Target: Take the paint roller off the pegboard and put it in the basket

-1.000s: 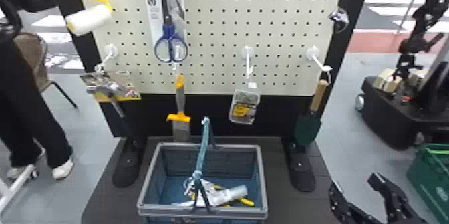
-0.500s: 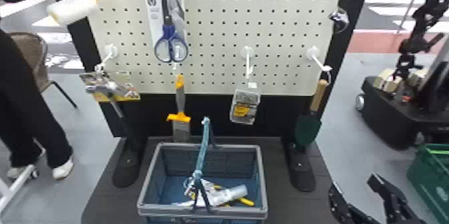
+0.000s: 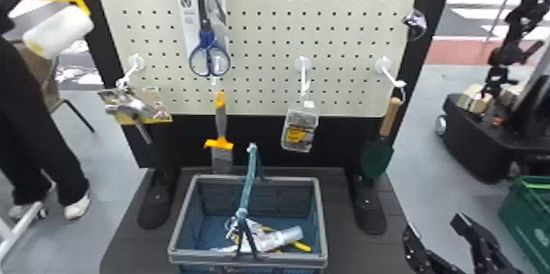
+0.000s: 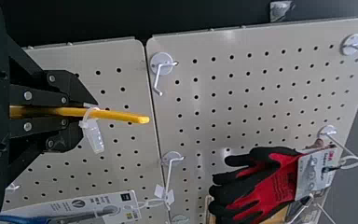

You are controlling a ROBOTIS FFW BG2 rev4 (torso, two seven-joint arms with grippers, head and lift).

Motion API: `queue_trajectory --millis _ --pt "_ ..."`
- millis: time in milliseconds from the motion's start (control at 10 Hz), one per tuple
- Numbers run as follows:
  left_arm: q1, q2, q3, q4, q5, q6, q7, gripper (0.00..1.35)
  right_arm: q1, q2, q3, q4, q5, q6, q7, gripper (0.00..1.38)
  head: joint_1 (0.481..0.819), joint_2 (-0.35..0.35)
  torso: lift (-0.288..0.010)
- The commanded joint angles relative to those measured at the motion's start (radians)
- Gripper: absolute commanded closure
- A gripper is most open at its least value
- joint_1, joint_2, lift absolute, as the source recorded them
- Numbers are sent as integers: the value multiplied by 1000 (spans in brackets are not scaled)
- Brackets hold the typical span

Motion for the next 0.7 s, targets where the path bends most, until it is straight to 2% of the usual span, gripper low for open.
queue_trajectory --millis 0,100,200,300,400,500,600 --pt "120 -59 56 -105 61 -16 28 1214 4 0 0 -3 0 2 0 498 549 0 -100" --pt "184 -100 70 -154 71 -62 46 1214 13 0 -2 -13 0 2 0 498 549 0 -100" --pt "268 -160 74 -230 71 -103 82 1216 19 -3 -3 -20 2 2 0 498 549 0 -100" --pt "339 -207 74 -284 73 -156 109 1216 19 -3 -3 -20 2 2 0 498 549 0 -100" --pt "423 -266 59 -345 73 -208 163 1214 19 -3 -3 -20 0 2 0 498 549 0 -100" --pt "489 -310 28 -360 62 -271 201 1216 25 -3 -3 -20 0 4 0 498 549 0 -100" --pt "537 -341 1 -362 59 -291 227 1216 28 -3 -3 -20 -2 2 0 498 549 0 -100"
